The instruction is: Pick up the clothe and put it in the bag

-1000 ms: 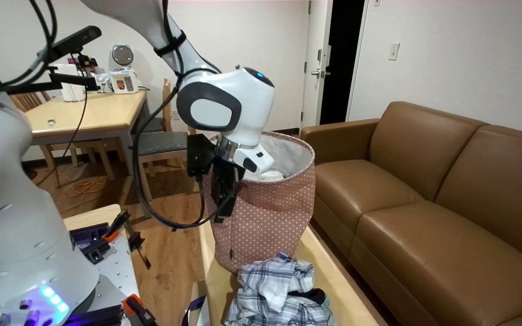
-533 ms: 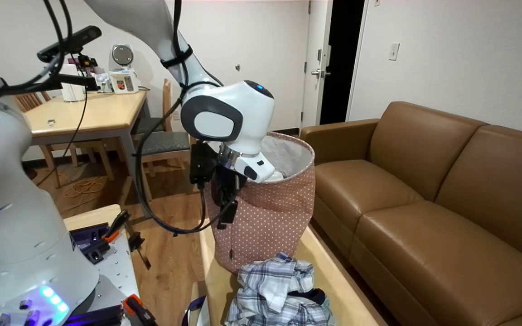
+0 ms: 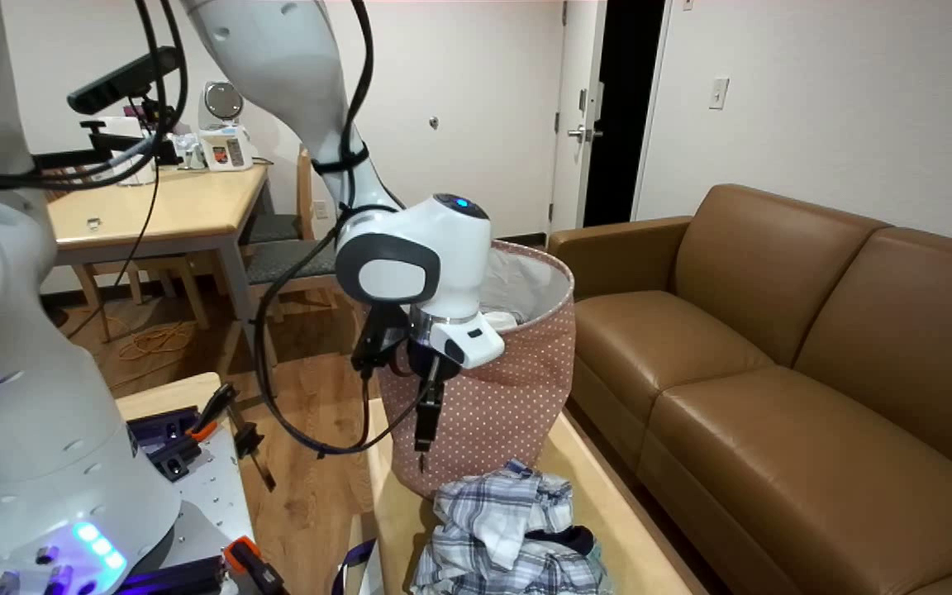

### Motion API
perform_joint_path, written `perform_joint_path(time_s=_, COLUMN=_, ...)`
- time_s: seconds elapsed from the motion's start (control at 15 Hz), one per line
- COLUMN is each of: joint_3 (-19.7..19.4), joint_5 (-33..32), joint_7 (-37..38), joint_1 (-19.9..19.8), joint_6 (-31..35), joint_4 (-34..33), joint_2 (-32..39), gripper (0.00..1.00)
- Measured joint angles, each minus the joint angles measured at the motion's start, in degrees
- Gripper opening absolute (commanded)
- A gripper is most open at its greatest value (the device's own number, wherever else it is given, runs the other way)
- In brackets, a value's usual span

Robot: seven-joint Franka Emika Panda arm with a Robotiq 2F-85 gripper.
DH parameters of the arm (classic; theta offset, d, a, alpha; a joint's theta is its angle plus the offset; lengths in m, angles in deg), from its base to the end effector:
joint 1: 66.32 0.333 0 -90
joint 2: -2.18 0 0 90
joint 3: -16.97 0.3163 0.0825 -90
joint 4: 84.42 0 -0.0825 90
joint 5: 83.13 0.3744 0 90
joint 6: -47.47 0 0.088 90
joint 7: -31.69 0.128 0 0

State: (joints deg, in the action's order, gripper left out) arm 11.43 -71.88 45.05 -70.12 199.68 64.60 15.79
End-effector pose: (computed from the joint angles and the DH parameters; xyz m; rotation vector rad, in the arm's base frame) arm 0.4019 -0.0729 0.1470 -2.9551 0.8779 0.2777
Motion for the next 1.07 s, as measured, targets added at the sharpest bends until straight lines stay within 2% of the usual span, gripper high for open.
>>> perform_joint_path(time_s=0.4, joint_3=-4.1, joint_5=-1.0, joint_7=11.9, joint_1=4.9, joint_6=11.4, joint_4=-6.0, joint_2=18.0, gripper=1.0)
perform_joint_path(time_s=0.67, joint_3=-6.9, joint_5=-0.4, joint_7=15.8, joint_1=8.0, joint_6=12.6, joint_4=-11.6, joint_2=26.3, gripper=1.0)
perform_joint_path(time_s=0.93, joint_3=-6.8, joint_5=-0.4, joint_7=15.8, joint_1=8.0, joint_6=11.7, joint_4=-13.8, joint_2=28.2, gripper=1.0)
perform_joint_path(time_s=1.07, joint_3=-7.8, joint_5=-0.4, joint_7=15.8, joint_1=9.1, joint_6=14.8, joint_4=-13.1, joint_2=28.2, gripper=1.0)
